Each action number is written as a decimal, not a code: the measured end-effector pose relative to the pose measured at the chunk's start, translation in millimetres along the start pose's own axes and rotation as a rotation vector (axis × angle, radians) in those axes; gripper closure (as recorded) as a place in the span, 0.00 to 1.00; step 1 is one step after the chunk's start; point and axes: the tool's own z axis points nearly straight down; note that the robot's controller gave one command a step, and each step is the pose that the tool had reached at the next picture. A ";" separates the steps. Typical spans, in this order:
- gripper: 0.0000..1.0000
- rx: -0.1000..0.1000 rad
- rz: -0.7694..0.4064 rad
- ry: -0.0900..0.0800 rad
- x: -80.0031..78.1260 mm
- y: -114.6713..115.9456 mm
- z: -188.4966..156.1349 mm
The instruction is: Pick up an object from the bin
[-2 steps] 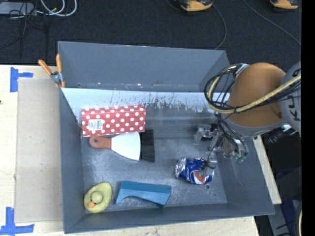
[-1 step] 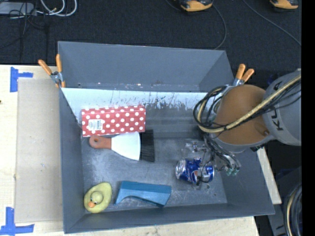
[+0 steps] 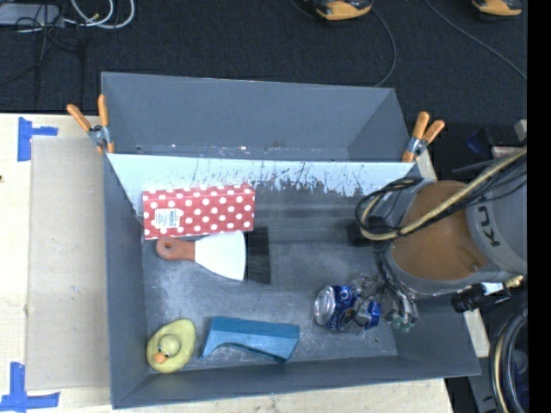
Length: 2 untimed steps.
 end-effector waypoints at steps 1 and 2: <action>1.00 0.000 -0.001 0.000 0.0 0.1 -0.1; 1.00 0.001 -0.001 0.005 0.8 -0.1 -3.2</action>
Offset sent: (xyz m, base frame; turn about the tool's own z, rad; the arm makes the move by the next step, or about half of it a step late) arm 0.0143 -0.0041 0.1675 0.0395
